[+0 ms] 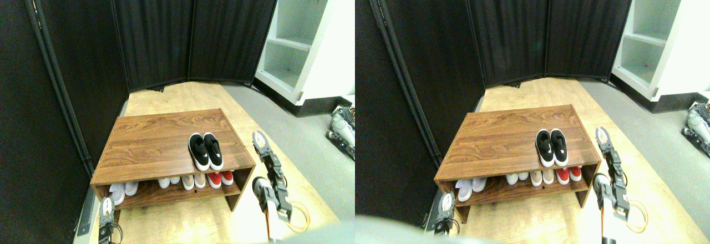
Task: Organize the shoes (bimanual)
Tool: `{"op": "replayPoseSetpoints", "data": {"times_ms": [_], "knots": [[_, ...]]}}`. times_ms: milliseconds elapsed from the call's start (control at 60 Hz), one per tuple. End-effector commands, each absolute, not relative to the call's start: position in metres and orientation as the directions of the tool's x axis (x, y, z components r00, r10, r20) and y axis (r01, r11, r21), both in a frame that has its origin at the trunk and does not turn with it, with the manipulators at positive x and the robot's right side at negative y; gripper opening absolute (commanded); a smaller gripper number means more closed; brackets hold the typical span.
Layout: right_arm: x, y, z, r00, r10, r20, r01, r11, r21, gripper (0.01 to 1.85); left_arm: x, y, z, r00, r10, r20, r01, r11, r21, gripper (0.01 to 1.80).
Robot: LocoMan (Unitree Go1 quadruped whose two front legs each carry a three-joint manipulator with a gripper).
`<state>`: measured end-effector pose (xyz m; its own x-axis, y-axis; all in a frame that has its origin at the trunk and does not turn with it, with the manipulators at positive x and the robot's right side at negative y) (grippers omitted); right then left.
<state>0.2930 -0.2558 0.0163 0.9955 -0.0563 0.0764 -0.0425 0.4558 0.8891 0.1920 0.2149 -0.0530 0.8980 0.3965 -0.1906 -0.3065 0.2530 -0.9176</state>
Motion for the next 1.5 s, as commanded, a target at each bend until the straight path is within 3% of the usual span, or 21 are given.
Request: {"op": "replayPoseSetpoints", "data": {"times_ms": [17,83,350,567,1117,1150,1183,1200,1233,1250,1317,1350,1433,1500], "knots": [[0.263,-0.25,0.02,0.991,-0.057,0.118,-0.076,0.48,0.874,0.01,0.194,0.213,-0.045,0.905,0.393,-0.161,-0.274,0.251,-0.928,0.01],[0.25,-0.246,0.011,0.996,-0.061,0.063,-0.028,0.454,0.89,0.01,0.194,0.213,-0.044,0.905,0.394,-0.16,-0.274,0.253,-0.928,0.01],[0.221,-0.219,-0.025,0.999,-0.016,-0.039,0.042,0.346,0.937,0.01,0.196,0.213,-0.043,0.908,0.385,-0.168,-0.284,0.27,-0.92,0.01],[0.226,-0.214,-0.023,0.999,0.015,-0.036,0.028,0.382,0.924,0.01,0.196,0.214,-0.043,0.905,0.39,-0.17,-0.287,0.264,-0.921,0.01],[0.229,-0.201,-0.017,0.997,0.013,-0.08,0.073,0.293,0.953,0.01,0.194,0.218,-0.044,0.903,0.394,-0.17,-0.281,0.243,-0.929,0.01],[0.229,-0.201,-0.016,0.996,0.038,-0.081,0.068,0.257,0.964,0.08,0.194,0.218,-0.044,0.902,0.397,-0.169,-0.281,0.244,-0.928,0.01],[0.227,-0.201,-0.014,0.994,0.045,-0.101,0.084,0.283,0.955,0.53,0.194,0.217,-0.044,0.903,0.396,-0.169,-0.281,0.245,-0.928,0.01],[0.226,-0.201,-0.014,0.993,0.048,-0.108,0.09,0.282,0.955,0.66,0.194,0.217,-0.044,0.903,0.394,-0.168,-0.28,0.246,-0.928,0.01],[0.225,-0.201,-0.012,0.989,0.073,-0.13,0.103,0.297,0.949,1.16,0.194,0.217,-0.044,0.902,0.396,-0.171,-0.283,0.243,-0.928,0.01],[0.225,-0.201,-0.012,0.989,0.073,-0.13,0.103,0.297,0.949,1.16,0.194,0.217,-0.044,0.902,0.396,-0.171,-0.283,0.243,-0.928,0.01],[0.223,-0.201,-0.009,0.982,0.106,-0.155,0.113,0.322,0.94,1.57,0.194,0.217,-0.044,0.904,0.391,-0.175,-0.283,0.239,-0.929,0.01],[0.221,-0.2,-0.009,0.978,0.124,-0.165,0.116,0.328,0.938,1.66,0.194,0.216,-0.044,0.904,0.392,-0.173,-0.283,0.244,-0.927,0.01],[0.221,-0.198,-0.009,0.976,0.127,-0.177,0.122,0.354,0.927,1.67,0.194,0.216,-0.044,0.904,0.39,-0.175,-0.285,0.243,-0.927,0.01],[0.222,-0.195,-0.011,0.971,0.143,-0.19,0.137,0.315,0.939,1.65,0.193,0.216,-0.044,0.906,0.385,-0.176,-0.284,0.245,-0.927,0.01]]}}
